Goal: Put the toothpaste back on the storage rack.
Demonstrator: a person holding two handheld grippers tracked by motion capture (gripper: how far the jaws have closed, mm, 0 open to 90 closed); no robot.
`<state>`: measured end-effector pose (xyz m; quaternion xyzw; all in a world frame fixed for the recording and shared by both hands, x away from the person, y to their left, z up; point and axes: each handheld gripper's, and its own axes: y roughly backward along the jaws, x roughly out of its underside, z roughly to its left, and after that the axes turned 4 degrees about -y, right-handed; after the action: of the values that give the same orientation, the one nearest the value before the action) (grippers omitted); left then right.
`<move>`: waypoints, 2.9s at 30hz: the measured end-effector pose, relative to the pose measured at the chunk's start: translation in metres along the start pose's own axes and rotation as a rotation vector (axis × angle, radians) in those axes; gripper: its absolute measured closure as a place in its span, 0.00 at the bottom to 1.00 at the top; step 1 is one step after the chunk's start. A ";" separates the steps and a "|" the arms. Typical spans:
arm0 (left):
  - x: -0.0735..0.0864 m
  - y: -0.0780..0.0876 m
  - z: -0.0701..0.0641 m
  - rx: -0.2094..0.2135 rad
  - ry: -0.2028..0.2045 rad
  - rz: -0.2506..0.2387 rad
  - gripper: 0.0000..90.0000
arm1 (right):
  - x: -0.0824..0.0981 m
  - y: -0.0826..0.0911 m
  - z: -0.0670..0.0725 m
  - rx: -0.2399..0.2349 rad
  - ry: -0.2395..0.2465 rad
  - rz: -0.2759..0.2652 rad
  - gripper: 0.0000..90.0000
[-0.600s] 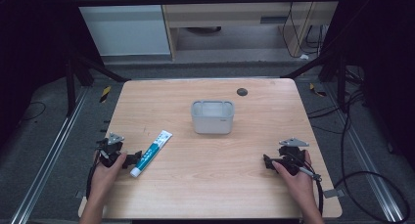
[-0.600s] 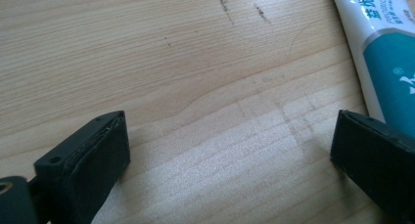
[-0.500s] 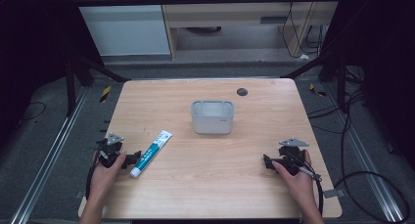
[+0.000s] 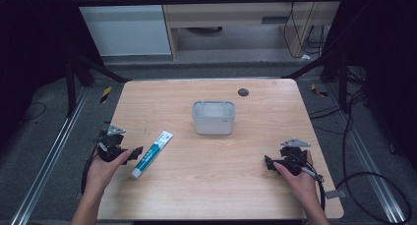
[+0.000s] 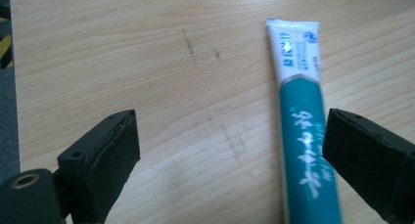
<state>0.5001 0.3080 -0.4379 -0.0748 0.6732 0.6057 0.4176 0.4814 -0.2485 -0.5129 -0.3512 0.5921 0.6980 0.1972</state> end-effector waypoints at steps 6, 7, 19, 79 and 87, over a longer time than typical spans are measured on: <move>-0.017 0.008 -0.020 -0.016 -0.066 0.053 0.10 | 0.000 0.000 0.000 -0.002 0.003 0.001 0.01; -0.019 0.007 -0.022 -0.015 -0.070 0.058 0.11 | 0.000 0.000 0.000 -0.002 0.002 0.000 0.01; -0.036 0.000 -0.045 0.016 -0.186 0.178 0.12 | 0.000 0.000 0.000 -0.002 0.003 0.001 0.01; -0.063 -0.077 -0.043 0.082 -0.119 0.410 0.60 | 0.000 0.000 0.000 -0.003 0.005 0.002 0.01; -0.063 -0.079 -0.044 0.083 -0.116 0.418 0.60 | 0.000 0.000 0.000 -0.003 0.006 0.002 0.01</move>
<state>0.5674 0.2240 -0.4597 0.1186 0.6733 0.6541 0.3235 0.4810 -0.2491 -0.5128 -0.3527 0.5921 0.6981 0.1943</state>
